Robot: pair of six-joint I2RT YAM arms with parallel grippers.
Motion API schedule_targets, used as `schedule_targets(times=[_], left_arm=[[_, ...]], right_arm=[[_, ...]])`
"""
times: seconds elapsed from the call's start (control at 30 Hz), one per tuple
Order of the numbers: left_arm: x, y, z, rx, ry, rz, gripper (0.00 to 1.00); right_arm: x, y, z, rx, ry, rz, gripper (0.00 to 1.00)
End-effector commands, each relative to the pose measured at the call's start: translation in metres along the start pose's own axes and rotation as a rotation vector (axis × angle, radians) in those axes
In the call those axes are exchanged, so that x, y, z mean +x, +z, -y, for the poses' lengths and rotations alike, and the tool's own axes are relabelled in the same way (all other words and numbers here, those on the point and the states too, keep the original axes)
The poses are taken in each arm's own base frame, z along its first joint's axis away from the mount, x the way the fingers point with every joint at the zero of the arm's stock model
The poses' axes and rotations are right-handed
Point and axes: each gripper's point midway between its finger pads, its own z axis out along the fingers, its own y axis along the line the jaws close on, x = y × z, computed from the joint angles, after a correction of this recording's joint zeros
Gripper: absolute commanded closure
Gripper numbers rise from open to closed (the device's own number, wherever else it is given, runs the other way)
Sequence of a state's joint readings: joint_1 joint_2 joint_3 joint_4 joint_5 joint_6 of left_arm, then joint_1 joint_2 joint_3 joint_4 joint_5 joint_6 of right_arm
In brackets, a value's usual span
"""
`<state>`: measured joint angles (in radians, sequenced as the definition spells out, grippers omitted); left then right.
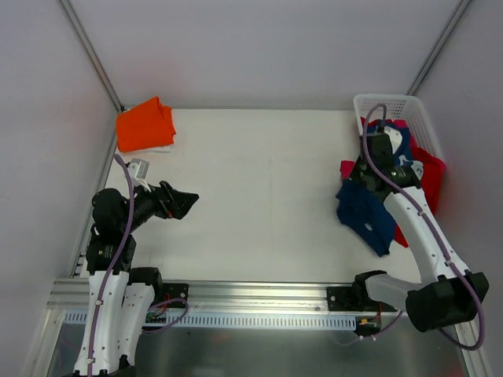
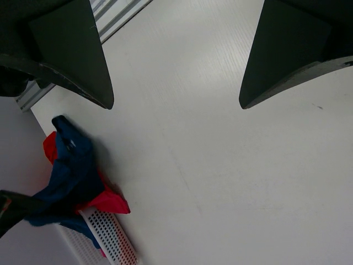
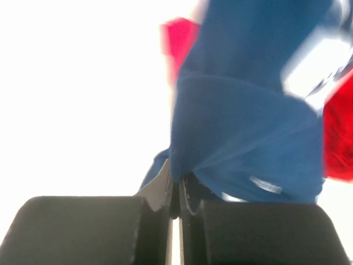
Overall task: Fold and stack the t-shirts
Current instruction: Grab crumpled tshirt from bin with the right arm, then move the tshirt to the center of the board
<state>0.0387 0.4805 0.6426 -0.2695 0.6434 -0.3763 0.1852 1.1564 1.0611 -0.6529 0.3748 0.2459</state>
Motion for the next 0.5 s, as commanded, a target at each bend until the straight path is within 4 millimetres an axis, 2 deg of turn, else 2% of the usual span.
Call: schedule_targets(times=[0.0, 0.03, 0.07, 0.1, 0.13, 0.17, 0.2, 0.23, 0.3, 0.33, 0.37, 0.4, 0.43, 0.47], left_arm=[[-0.014, -0.004, 0.006, 0.001, 0.052, 0.046, 0.01], [-0.014, -0.004, 0.004, -0.005, 0.053, 0.049, 0.01], [-0.014, -0.004, 0.005, -0.004, 0.052, 0.047, 0.01], [-0.015, -0.005, 0.004, -0.005, 0.053, 0.048, 0.01], [-0.016, -0.005, 0.004, -0.007, 0.054, 0.051, 0.01], [-0.016, -0.005, 0.004, -0.007, 0.054, 0.051, 0.01], [-0.015, -0.004, 0.003, -0.008, 0.052, 0.049, 0.01], [-0.015, -0.005, 0.003, -0.009, 0.051, 0.05, 0.01], [-0.015, -0.005, 0.003, -0.011, 0.053, 0.05, 0.01], [-0.015, -0.005, 0.003, -0.011, 0.053, 0.05, 0.01], [-0.015, -0.005, 0.003, -0.009, 0.054, 0.051, 0.01], [-0.015, -0.004, 0.002, -0.011, 0.052, 0.048, 0.01], [-0.015, -0.005, 0.002, -0.01, 0.052, 0.048, 0.01], [-0.015, -0.004, 0.002, -0.011, 0.052, 0.048, 0.01]], right_arm=[[-0.044, -0.08, -0.063, -0.2, -0.114, 0.087, 0.99], [-0.044, -0.094, -0.075, -0.233, -0.153, 0.083, 1.0], [-0.041, -0.112, -0.097, -0.304, -0.205, 0.085, 1.0], [-0.054, -0.13, -0.119, -0.361, -0.211, 0.107, 0.99], [-0.045, -0.147, -0.137, -0.416, -0.271, 0.092, 0.99], [-0.044, -0.158, -0.151, -0.452, -0.3, 0.092, 1.0], [-0.037, -0.157, -0.171, -0.462, -0.346, 0.069, 1.0], [-0.041, -0.187, -0.191, -0.547, -0.372, 0.086, 0.99], [-0.034, -0.207, -0.218, -0.642, -0.422, 0.064, 1.0], [-0.021, -0.211, -0.239, -0.686, -0.465, 0.035, 0.99], [-0.032, -0.233, -0.251, -0.758, -0.453, 0.06, 1.0], [-0.028, -0.242, -0.259, -0.811, -0.471, 0.042, 0.99], [-0.023, -0.243, -0.266, -0.822, -0.487, 0.027, 1.0], [-0.027, -0.249, -0.267, -0.834, -0.478, 0.036, 1.0]])
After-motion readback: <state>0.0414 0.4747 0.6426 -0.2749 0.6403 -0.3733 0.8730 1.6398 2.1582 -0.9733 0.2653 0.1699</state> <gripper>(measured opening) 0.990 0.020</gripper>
